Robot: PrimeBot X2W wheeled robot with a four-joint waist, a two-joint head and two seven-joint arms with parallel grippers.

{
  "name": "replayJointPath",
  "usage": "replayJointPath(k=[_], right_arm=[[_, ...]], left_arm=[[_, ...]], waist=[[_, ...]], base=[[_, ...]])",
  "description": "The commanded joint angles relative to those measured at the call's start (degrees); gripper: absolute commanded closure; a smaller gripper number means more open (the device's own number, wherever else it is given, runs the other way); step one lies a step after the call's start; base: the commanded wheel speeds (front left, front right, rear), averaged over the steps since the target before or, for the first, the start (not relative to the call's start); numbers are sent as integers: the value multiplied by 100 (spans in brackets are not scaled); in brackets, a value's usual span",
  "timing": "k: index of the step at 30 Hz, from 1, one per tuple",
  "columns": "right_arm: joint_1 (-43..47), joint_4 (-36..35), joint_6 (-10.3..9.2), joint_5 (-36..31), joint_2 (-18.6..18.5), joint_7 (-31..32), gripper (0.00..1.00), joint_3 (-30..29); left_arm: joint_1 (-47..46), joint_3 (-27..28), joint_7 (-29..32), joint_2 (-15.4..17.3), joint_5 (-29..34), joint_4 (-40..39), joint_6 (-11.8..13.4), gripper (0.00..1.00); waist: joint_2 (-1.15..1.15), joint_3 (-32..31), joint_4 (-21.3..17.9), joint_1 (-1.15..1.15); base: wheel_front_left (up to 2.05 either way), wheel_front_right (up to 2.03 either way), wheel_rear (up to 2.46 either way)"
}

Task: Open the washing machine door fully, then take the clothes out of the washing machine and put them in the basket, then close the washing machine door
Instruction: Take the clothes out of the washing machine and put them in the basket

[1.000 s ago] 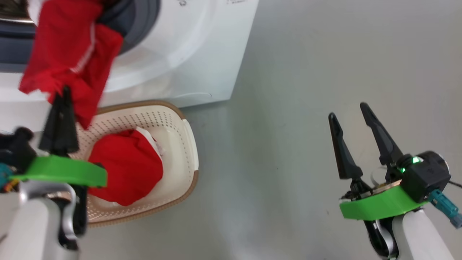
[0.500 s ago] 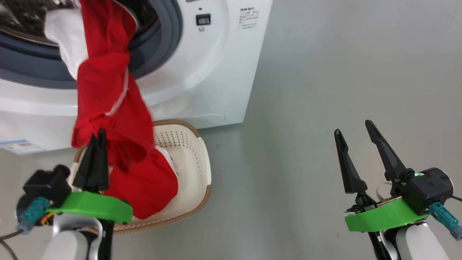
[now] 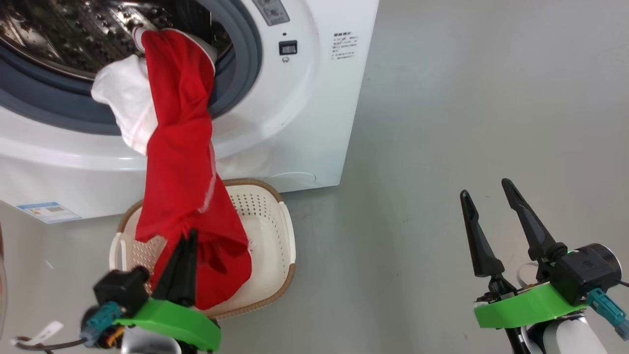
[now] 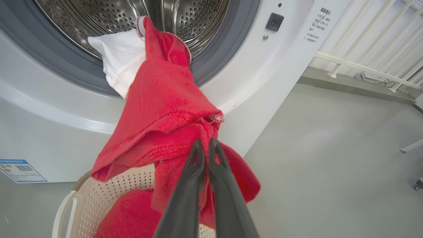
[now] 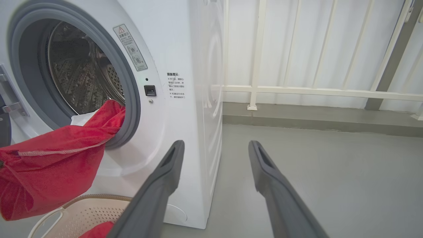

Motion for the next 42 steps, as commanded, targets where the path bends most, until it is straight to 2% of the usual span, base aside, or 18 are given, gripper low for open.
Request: replayJointPath(k=[1,11,24,42], right_arm=[[-9,-163,29,-53,-45,-36,0,117],[-134,-206,29,-54,-45,-36,0,253],[-383,-228,29,-9,-45,-36,0,371],[-786,-226,29,180,-45,-36,0,556]], left_arm=[[24,148,8,45,-30,-62,-56,100],[-268,66,-113,-42,-131,1156,-157,100],[-1379,91,-347,-29,-258,3169,-451,100],[-2654,113,-596,182,-273,5203,-600,100]], waist=[[0,28,-2,0],[0,413,-105,0],[0,1073,-343,0],[0,1926,-630,0]], base=[[0,0,0],[0,0,0],[0,0,0],[0,0,0]])
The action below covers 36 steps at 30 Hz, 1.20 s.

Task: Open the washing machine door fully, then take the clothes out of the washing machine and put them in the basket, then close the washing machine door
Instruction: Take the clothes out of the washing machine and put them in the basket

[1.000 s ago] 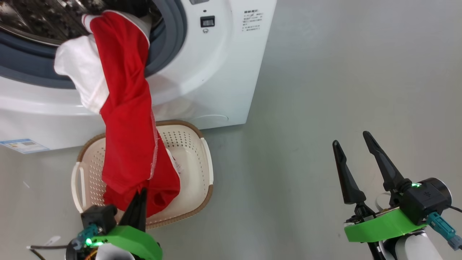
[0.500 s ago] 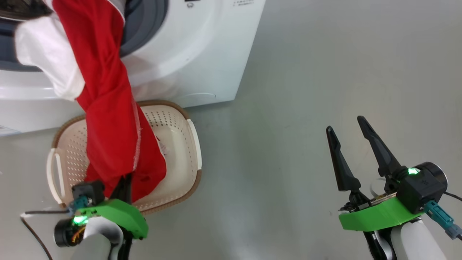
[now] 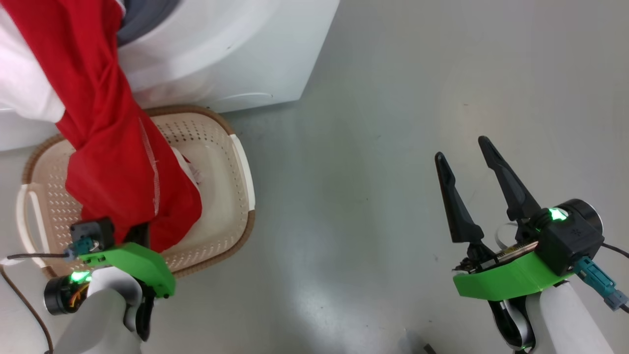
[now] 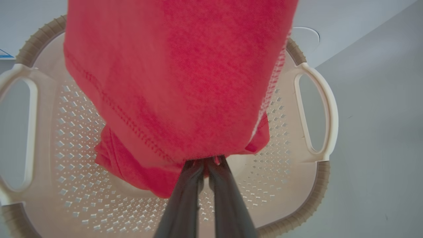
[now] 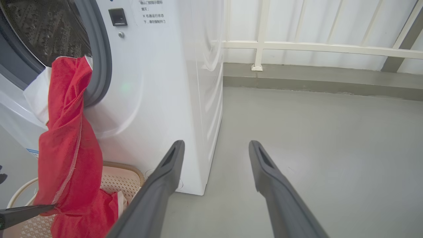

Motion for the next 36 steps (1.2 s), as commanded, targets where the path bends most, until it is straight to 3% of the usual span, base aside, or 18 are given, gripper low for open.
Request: replayJointPath(k=[1,21,22,24,36], right_arm=[[-66,-137,29,101,-43,-36,0,141],[-257,-137,29,119,-43,-36,0,170],[-263,-133,29,124,-43,-36,0,173],[-273,-123,29,132,-43,-36,0,179],[-253,-72,29,178,-43,-36,0,185]], left_arm=[[0,127,-72,164,-38,82,-32,100],[-501,158,-216,259,-71,763,-53,100],[-509,161,-218,273,-60,735,-34,85],[-505,180,-219,292,-46,672,-3,0],[-284,318,-221,330,36,218,65,0]], waist=[[0,155,-96,0],[0,562,-181,0],[0,564,-178,0],[0,563,-174,0],[0,449,-141,0]], base=[[0,0,0],[0,0,0],[0,0,0],[0,0,0],[0,0,0]])
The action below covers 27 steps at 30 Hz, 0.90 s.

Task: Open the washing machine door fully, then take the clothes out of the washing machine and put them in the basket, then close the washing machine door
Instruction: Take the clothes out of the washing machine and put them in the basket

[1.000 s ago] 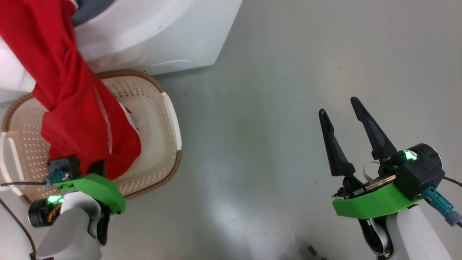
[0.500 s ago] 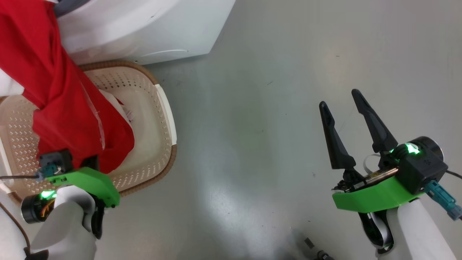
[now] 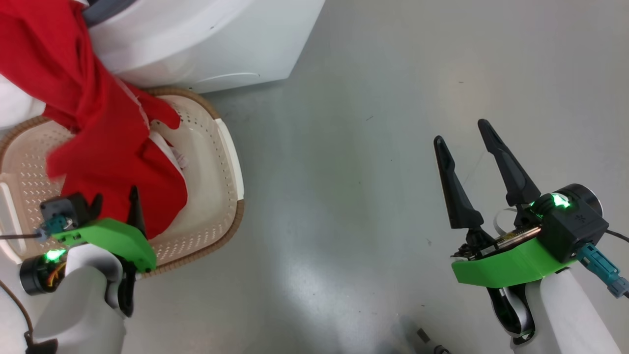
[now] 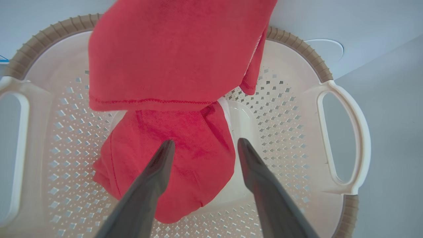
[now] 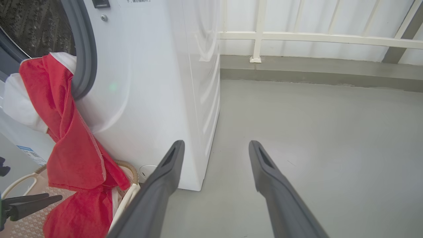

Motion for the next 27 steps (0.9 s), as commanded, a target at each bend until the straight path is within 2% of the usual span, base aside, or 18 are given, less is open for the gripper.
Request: replayJointPath(k=[1,10,17,27], right_arm=[[62,-111,29,50,-44,-36,0,122],[130,-121,29,31,-44,-36,0,108],[183,-120,29,12,-44,-36,0,102],[240,-133,29,-14,-44,-36,0,104]], left_arm=[[273,141,-52,167,85,-99,49,0],[678,323,-52,130,213,-817,88,0],[1084,510,-52,36,347,-1683,134,0],[1726,703,-52,-156,646,-3490,350,0]], waist=[[0,-20,10,0],[0,-138,79,0],[0,-238,127,0],[0,-314,154,0]], base=[[0,0,0],[0,0,0],[0,0,0],[0,0,0]])
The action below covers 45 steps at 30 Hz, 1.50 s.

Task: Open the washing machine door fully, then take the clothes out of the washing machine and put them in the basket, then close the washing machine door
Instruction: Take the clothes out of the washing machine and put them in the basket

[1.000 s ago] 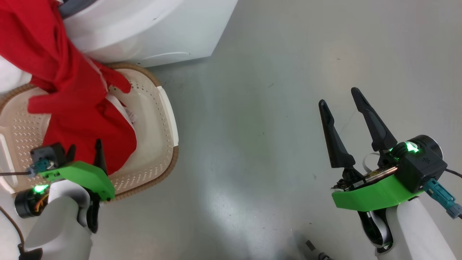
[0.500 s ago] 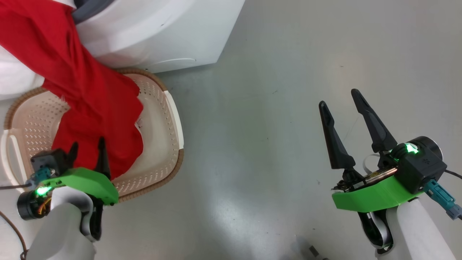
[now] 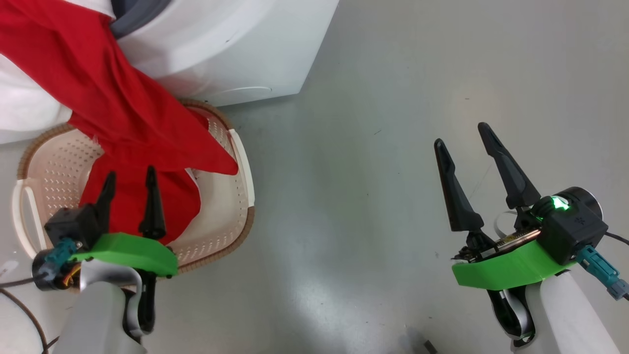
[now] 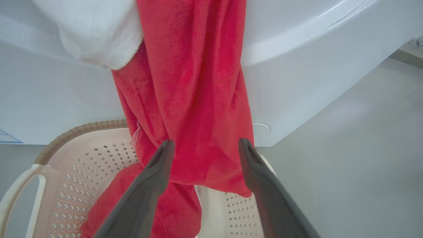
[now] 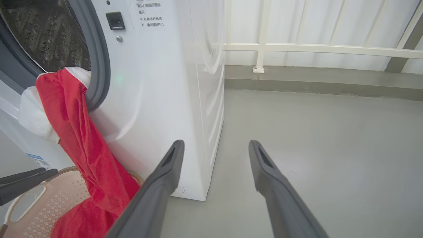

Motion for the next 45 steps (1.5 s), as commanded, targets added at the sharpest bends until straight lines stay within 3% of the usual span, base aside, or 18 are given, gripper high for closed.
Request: replayJointPath(k=[1,8,30,45], right_arm=[[191,-139,29,-11,-41,-36,0,100],[177,-147,29,12,-41,-36,0,82],[241,-247,29,-7,-41,-36,0,-60],[222,-249,29,18,-41,-36,0,-56]], left_arm=[[283,175,-51,53,107,-446,98,0],[657,168,-51,47,355,-1481,341,0],[1605,40,261,134,706,-3648,891,0],[1801,23,345,125,665,-4029,1022,0]], waist=[[0,9,14,-1],[0,23,51,-1],[0,-15,156,-1],[0,3,202,-1]], base=[[0,0,0],[0,0,0],[0,0,0],[0,0,0]])
